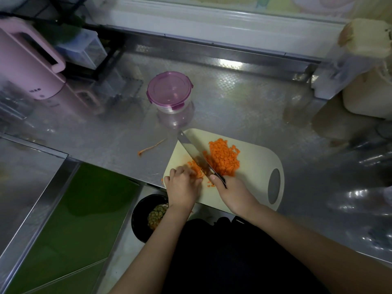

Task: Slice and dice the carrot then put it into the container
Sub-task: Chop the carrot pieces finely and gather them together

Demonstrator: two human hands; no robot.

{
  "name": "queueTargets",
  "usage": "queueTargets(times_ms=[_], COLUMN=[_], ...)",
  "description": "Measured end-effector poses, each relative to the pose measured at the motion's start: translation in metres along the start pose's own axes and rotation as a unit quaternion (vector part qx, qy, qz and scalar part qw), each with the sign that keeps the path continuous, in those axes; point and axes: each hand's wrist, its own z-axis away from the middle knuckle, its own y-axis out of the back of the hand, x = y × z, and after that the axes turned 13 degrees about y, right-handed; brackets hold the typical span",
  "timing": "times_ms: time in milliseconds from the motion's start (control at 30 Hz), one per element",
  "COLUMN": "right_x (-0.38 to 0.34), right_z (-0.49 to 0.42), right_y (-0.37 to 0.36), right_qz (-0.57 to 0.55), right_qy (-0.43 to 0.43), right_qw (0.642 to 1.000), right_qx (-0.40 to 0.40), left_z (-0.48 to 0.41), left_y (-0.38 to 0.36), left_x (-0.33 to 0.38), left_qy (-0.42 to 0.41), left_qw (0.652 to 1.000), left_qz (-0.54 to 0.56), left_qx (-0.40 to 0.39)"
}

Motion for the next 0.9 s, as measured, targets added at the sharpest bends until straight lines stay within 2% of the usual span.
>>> queueTargets(times_ms=[567,700,900], right_x=[0.001,0.0,0.006], right_z=[-0.005,-0.008,-0.011], right_y=[-0.015,-0.016,-0.009], right_qz=[0.08,0.075,0.036], right_qy=[0.001,0.005,-0.004], right_qw=[0.997,0.997,0.999], right_qx=[-0.016,-0.018,-0.02], left_z=[-0.003,-0.002,-0.003], left_y=[-0.005,-0.004,-0.007], left_x=[0.0,-0.001,-0.003], left_qy=[0.006,-0.005,-0.012], left_qw=[1.0,1.0,0.998], left_qz=[0.016,0.004,0.062], left_qx=[0.002,0.007,0.016])
